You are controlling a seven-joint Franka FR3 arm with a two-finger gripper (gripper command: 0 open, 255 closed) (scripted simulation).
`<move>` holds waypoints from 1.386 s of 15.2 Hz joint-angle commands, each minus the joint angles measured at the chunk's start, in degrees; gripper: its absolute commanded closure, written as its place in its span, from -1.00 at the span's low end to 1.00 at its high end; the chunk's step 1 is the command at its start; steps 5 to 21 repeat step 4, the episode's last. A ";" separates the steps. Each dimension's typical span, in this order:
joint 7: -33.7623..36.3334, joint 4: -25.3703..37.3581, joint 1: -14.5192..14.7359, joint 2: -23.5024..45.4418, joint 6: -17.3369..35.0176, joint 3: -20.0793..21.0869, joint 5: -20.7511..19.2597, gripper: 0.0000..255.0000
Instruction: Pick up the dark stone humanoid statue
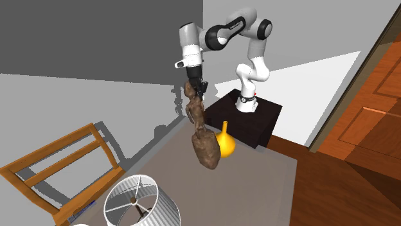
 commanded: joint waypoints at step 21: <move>0.79 2.77 -0.08 -0.10 -2.52 -0.07 -0.19 1.00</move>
